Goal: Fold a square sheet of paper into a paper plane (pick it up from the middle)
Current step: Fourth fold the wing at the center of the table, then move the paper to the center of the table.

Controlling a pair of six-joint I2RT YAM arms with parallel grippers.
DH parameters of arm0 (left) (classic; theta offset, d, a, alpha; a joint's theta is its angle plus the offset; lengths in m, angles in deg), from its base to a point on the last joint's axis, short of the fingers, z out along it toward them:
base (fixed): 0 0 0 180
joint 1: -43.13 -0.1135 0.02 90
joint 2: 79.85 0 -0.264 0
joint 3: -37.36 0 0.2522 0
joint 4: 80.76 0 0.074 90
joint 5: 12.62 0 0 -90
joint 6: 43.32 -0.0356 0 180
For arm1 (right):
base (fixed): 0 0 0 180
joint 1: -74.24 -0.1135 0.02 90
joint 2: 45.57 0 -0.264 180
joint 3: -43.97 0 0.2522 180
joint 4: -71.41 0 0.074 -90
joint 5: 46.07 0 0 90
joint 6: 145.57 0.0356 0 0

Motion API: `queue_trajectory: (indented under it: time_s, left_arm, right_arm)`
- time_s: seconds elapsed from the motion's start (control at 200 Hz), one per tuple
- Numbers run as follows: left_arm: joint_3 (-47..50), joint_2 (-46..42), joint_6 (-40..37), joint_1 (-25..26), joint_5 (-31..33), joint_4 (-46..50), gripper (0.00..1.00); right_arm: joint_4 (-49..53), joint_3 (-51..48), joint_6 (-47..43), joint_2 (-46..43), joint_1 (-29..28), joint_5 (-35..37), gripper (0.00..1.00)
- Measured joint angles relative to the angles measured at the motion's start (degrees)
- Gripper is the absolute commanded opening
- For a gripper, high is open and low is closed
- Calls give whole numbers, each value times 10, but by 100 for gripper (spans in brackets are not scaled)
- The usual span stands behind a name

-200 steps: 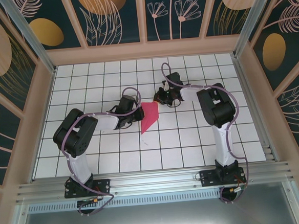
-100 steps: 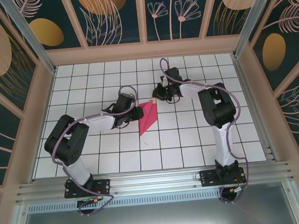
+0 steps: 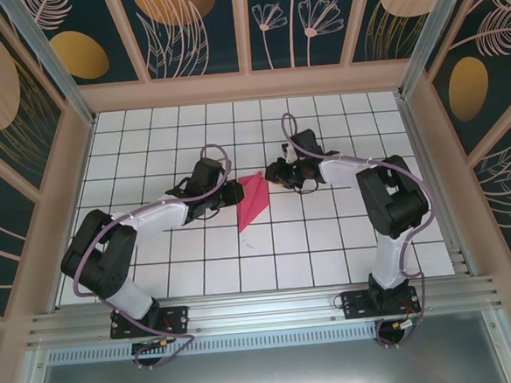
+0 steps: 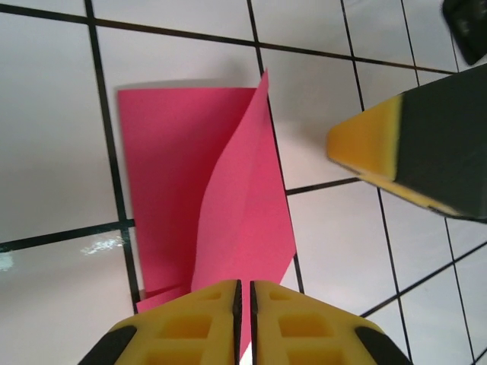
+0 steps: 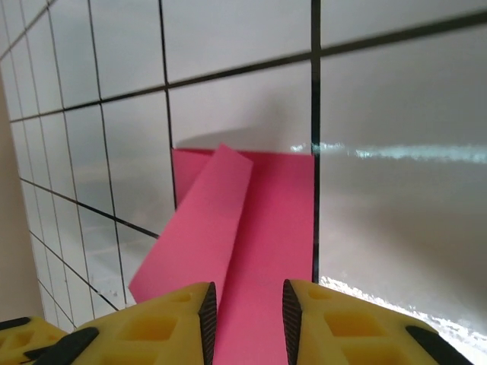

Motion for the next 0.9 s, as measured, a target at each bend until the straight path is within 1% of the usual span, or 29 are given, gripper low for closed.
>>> queue_trajectory:
  time_s: [0.095, 0.265, 0.36, 0.676, 0.901]
  left_arm:
    - [-1, 18, -7, 0, -4, -2, 18]
    - [-7, 79, -16, 0, -3, -1, 16]
    - [-8, 98, -17, 0, 4, 2, 15]
    - [-11, 104, -23, 0, 10, 2, 14]
    - [-6, 104, -24, 0, -4, -9, 15]
  right_arm:
    - [-4, -12, 5, 0, -9, 0, 37]
    - [-13, -14, 9, 0, -14, 0, 38]
    - [-15, -13, 9, 5, -15, 0, 39]
    - [-15, -12, 9, 25, -21, 10, 41]
    - [-19, -5, 16, 35, -26, 9, 40]
